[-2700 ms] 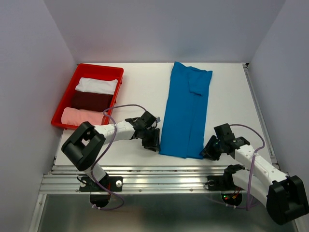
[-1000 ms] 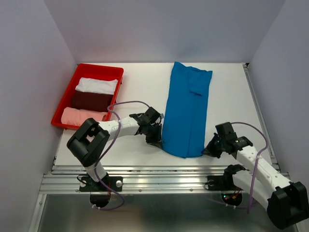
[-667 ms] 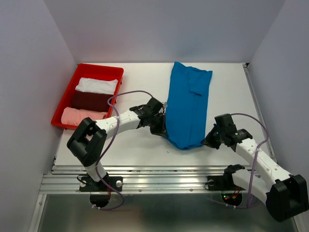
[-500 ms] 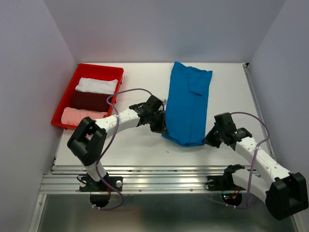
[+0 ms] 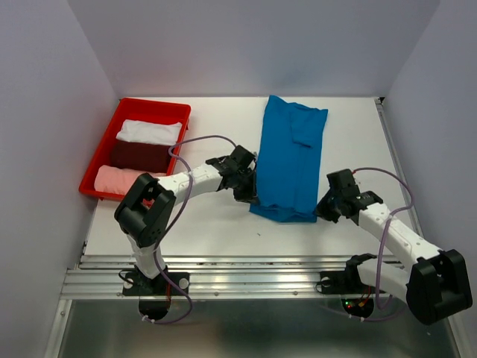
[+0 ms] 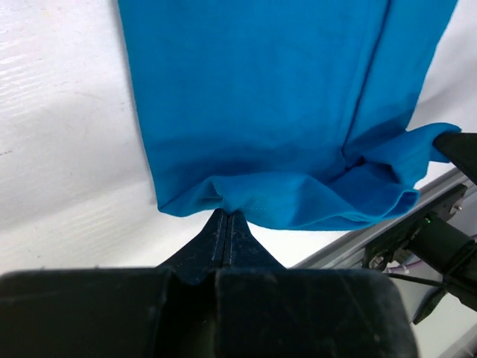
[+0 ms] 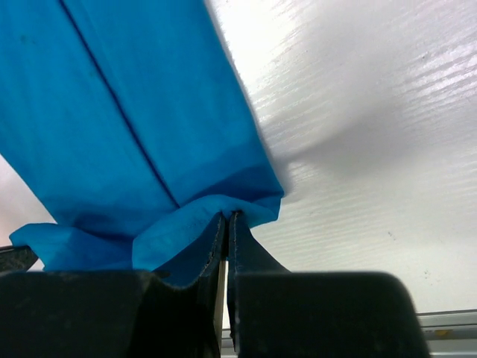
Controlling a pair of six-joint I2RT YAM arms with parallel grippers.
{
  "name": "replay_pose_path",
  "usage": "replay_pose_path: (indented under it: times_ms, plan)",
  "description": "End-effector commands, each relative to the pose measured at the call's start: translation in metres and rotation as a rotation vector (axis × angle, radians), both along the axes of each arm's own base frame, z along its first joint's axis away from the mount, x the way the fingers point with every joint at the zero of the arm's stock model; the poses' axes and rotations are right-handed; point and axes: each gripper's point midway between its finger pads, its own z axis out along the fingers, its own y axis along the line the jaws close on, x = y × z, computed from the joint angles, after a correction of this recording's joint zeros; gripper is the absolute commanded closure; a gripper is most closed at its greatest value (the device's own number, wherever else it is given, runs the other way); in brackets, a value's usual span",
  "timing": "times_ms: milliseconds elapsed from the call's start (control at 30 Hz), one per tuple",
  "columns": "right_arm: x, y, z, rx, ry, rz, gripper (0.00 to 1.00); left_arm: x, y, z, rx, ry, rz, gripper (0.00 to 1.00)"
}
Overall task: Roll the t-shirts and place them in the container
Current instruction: Roll the T-shirt to the center of the board.
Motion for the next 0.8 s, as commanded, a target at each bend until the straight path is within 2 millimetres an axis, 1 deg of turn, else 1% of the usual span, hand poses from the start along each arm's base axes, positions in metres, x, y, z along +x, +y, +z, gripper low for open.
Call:
replay_pose_path:
  times_ms: [0, 267, 400, 433, 467, 500, 533, 567, 600, 633, 667, 700, 767]
  plan:
    - [0.027, -0.001, 0.019, -0.034, -0.100, -0.004, 0.99, 0.014, 0.000, 0.001, 0.014, -0.028, 0.025, 1.00]
    - [0.039, -0.004, 0.018, -0.074, -0.114, 0.004, 0.98, 0.026, 0.001, -0.001, 0.038, -0.057, 0.054, 1.00]
    - [0.046, -0.003, 0.018, -0.090, -0.117, 0.012, 0.93, 0.028, 0.000, -0.006, 0.055, -0.055, 0.047, 0.99]
    - [0.047, -0.003, 0.019, -0.091, -0.118, 0.011, 0.91, 0.029, 0.002, -0.007, 0.061, -0.055, 0.048, 0.95]
    - [0.048, -0.004, 0.019, -0.093, -0.120, 0.009, 0.84, 0.028, 0.002, -0.008, 0.065, -0.055, 0.046, 0.91]
    - [0.048, -0.004, 0.021, -0.093, -0.124, 0.008, 0.79, 0.029, 0.003, -0.008, 0.068, -0.061, 0.048, 0.87]
    - [0.048, -0.004, 0.022, -0.093, -0.128, 0.007, 0.73, 0.033, 0.003, -0.001, 0.065, -0.076, 0.054, 0.74]
    - [0.049, -0.004, 0.024, -0.093, -0.137, 0.005, 0.69, 0.036, 0.006, 0.001, 0.078, -0.091, 0.064, 0.66]
    - [0.049, -0.006, 0.029, -0.098, -0.155, 0.009, 0.61, 0.041, 0.006, 0.011, 0.074, -0.123, 0.068, 0.60]
    - [0.049, -0.007, 0.032, -0.105, -0.164, 0.008, 0.58, 0.045, 0.007, 0.018, 0.076, -0.143, 0.074, 0.60]
    - [0.050, -0.010, 0.037, -0.120, -0.177, 0.006, 0.53, 0.050, 0.014, 0.023, 0.103, -0.170, 0.096, 0.59]
    - [0.051, -0.012, 0.045, -0.132, -0.201, 0.017, 0.51, 0.057, 0.015, 0.035, 0.109, -0.206, 0.110, 0.59]
    - [0.053, -0.014, 0.054, -0.147, -0.219, 0.029, 0.51, 0.061, 0.025, 0.041, 0.154, -0.232, 0.133, 0.59]
